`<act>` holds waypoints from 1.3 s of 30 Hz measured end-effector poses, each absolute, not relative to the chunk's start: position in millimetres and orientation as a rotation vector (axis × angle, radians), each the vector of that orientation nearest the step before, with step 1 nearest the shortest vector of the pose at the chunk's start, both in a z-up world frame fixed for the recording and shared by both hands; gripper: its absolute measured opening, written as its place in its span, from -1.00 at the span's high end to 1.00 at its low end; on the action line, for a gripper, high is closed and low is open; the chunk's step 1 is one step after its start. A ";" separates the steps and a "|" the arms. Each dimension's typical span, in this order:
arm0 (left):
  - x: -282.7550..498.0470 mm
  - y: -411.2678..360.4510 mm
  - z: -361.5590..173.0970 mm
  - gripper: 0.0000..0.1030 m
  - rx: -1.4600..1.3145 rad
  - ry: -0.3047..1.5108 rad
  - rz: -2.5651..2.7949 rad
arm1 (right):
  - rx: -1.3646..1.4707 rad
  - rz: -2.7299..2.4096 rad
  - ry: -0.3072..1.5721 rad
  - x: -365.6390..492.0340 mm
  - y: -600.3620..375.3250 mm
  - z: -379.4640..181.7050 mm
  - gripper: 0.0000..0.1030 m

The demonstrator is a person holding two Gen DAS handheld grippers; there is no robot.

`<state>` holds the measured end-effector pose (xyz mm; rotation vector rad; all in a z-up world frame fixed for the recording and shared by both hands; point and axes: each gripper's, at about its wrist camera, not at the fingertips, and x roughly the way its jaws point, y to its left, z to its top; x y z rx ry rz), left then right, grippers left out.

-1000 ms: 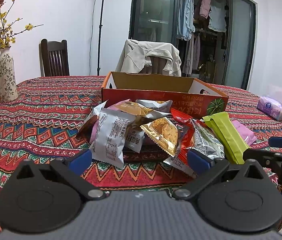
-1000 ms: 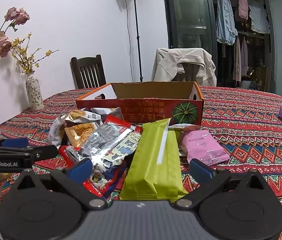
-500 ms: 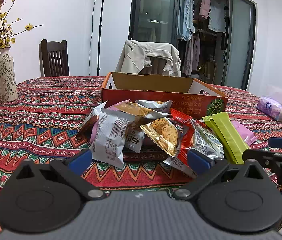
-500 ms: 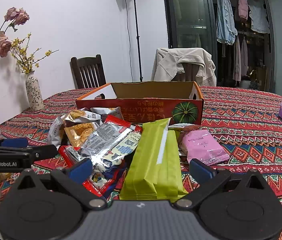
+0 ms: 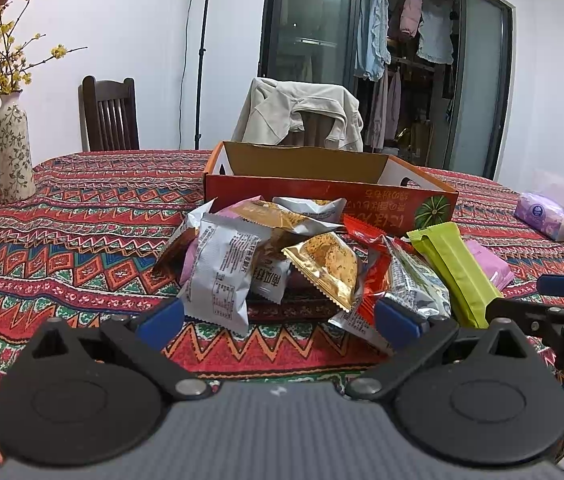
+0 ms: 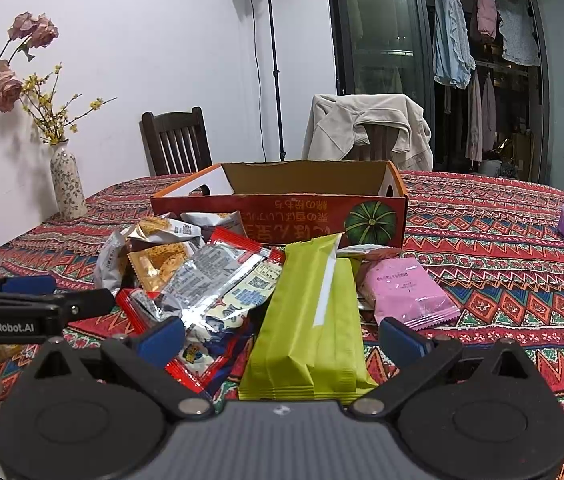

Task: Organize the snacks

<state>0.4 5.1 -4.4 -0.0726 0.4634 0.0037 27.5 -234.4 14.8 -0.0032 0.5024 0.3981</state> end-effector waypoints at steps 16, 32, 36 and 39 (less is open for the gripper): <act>0.7 6.4 -6.9 -1.00 -0.079 0.464 0.005 | 0.002 0.394 0.510 29.4 -236.4 9.4 -1.00; 7.8 8.2 -3.7 -1.00 -0.070 0.454 0.025 | -0.062 0.344 0.488 43.2 -229.2 11.1 -0.73; 9.9 8.5 -2.2 -1.00 -0.070 0.450 0.034 | -0.097 0.341 0.496 51.8 -222.5 10.8 -0.51; 11.7 8.8 -2.3 -1.00 -0.072 0.454 0.040 | -0.111 0.346 0.516 58.9 -217.3 9.2 -0.39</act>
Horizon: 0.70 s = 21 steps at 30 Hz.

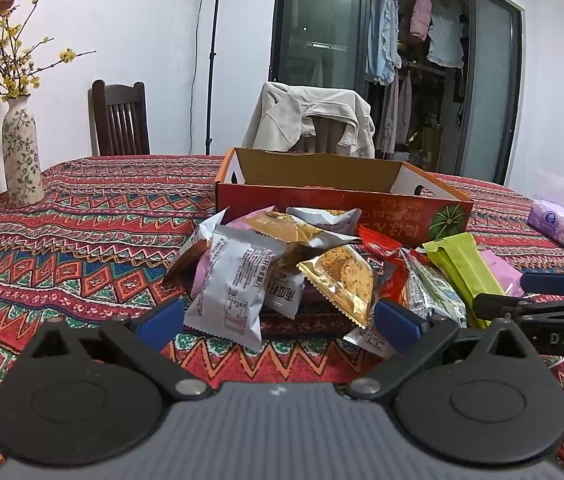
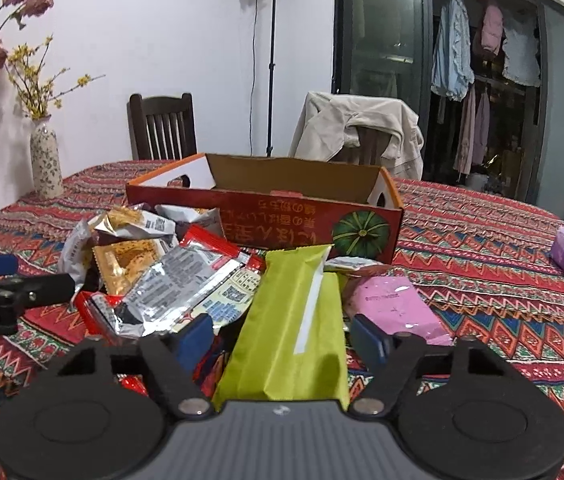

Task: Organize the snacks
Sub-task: 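Grasp the lime-green bar pack with the right gripper while the left gripper grasps a white snack bag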

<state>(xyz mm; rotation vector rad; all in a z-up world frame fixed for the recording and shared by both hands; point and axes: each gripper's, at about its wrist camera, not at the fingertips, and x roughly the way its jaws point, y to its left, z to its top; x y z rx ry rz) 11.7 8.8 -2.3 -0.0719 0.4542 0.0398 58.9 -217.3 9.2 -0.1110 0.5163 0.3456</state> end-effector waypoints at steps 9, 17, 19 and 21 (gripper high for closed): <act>12.6 12.0 -3.5 -1.00 -0.077 0.462 0.059 | -0.171 0.328 0.537 70.7 -199.8 6.8 -0.17; 13.8 18.0 -4.5 -1.00 -0.091 0.472 0.073 | -0.190 0.291 0.549 72.5 -200.9 6.8 0.01; 14.5 18.1 -4.5 -1.00 -0.091 0.474 0.075 | -0.209 0.288 0.555 73.4 -196.8 5.6 0.02; 14.7 18.3 -4.2 -1.00 -0.091 0.474 0.076 | -0.238 0.276 0.559 75.5 -191.5 3.2 0.03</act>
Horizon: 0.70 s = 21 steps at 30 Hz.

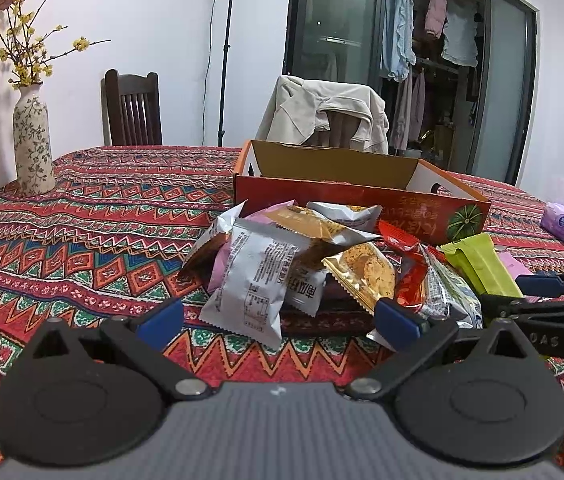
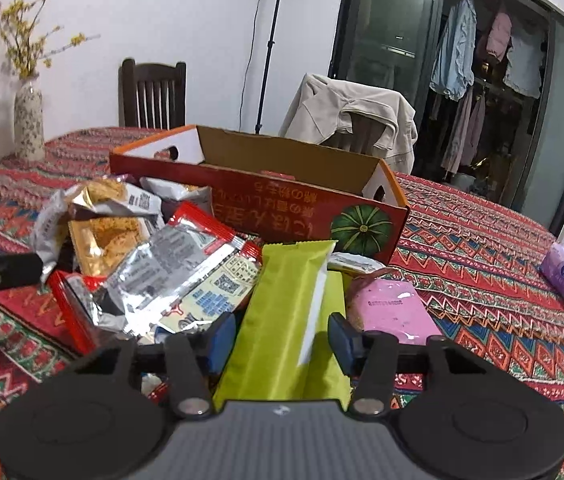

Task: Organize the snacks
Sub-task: 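Grasp the lime-green bar pack with the right gripper while the left gripper grasps a white snack bag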

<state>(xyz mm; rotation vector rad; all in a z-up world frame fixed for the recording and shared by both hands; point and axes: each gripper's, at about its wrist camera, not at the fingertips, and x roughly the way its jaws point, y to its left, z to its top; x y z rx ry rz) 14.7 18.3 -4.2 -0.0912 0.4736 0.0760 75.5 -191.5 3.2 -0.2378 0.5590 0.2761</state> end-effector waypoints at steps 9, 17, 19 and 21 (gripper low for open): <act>20.0 24.2 -4.2 -1.00 -0.071 0.485 0.098 | -0.331 0.244 0.530 79.8 -183.1 -2.2 0.22; 42.4 40.0 -2.7 -1.00 -0.039 0.515 0.126 | -0.281 0.252 0.469 75.2 -199.0 6.7 0.28; 48.7 41.4 -1.7 -1.00 -0.028 0.517 0.119 | -0.258 0.255 0.458 74.2 -203.1 10.5 0.27; 54.0 41.2 -1.3 -1.00 -0.025 0.523 0.111 | -0.237 0.259 0.451 73.0 -207.2 13.5 0.27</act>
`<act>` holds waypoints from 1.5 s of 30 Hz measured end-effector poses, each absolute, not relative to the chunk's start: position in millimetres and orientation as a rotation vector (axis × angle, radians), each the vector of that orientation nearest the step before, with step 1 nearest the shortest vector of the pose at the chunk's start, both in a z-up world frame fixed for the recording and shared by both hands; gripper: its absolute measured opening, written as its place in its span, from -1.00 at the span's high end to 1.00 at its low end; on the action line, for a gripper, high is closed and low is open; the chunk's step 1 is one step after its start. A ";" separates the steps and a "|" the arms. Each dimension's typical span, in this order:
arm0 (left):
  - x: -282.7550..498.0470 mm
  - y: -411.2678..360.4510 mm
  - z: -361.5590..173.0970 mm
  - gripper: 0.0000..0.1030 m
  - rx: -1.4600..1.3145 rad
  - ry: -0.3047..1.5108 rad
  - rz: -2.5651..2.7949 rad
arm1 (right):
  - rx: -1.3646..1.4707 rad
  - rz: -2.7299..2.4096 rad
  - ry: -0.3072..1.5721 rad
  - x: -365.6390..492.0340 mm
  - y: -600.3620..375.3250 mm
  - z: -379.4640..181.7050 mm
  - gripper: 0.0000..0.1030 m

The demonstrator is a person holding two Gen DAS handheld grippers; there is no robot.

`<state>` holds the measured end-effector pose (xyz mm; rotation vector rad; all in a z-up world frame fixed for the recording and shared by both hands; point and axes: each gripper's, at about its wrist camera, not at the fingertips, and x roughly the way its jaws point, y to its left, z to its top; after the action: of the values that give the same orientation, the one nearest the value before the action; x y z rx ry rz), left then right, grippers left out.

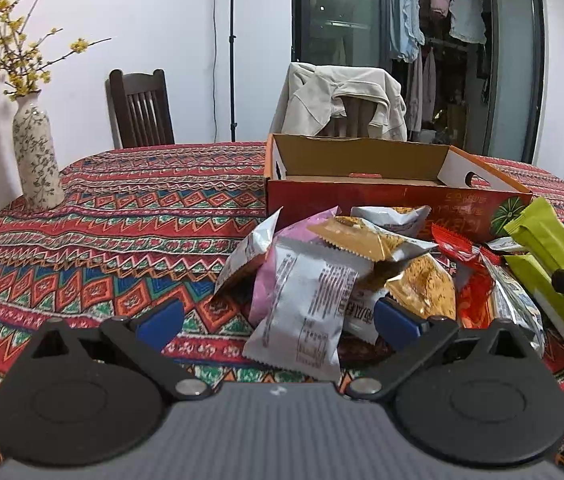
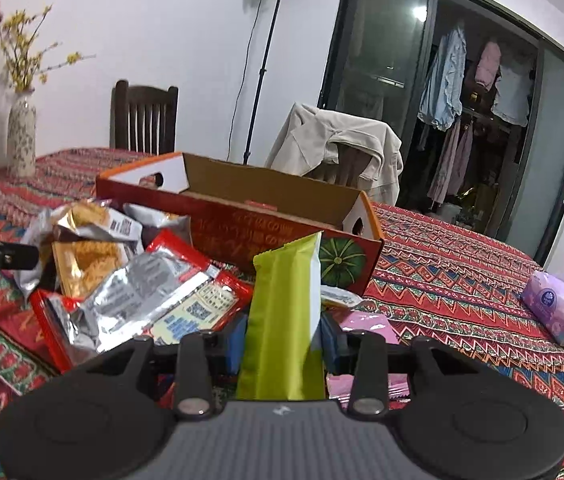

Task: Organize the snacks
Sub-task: 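Grasp the lime-green bar pack with the right gripper while the left gripper grasps a white snack bag, then carry the white bag and green pack into the box and release both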

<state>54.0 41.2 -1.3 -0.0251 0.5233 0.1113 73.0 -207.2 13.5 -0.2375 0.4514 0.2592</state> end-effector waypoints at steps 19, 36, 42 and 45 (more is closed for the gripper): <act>59.2 40.2 -2.3 0.18 -0.094 0.549 0.040 | -0.167 0.291 0.431 65.4 -219.4 19.2 0.27; 64.9 35.8 63.1 0.18 -0.096 0.348 0.044 | -0.115 0.295 0.336 87.3 -220.6 56.5 0.27; 101.8 25.6 86.2 0.18 -0.081 0.324 0.044 | -0.104 0.294 0.307 119.7 -214.4 81.5 0.27; 125.0 19.9 93.7 0.18 -0.078 0.325 0.056 | -0.087 0.295 0.300 141.6 -211.8 91.3 0.27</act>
<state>125.0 19.9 93.7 -0.0781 0.3247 0.0559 141.6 -211.8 91.3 -0.0866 0.2997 0.2946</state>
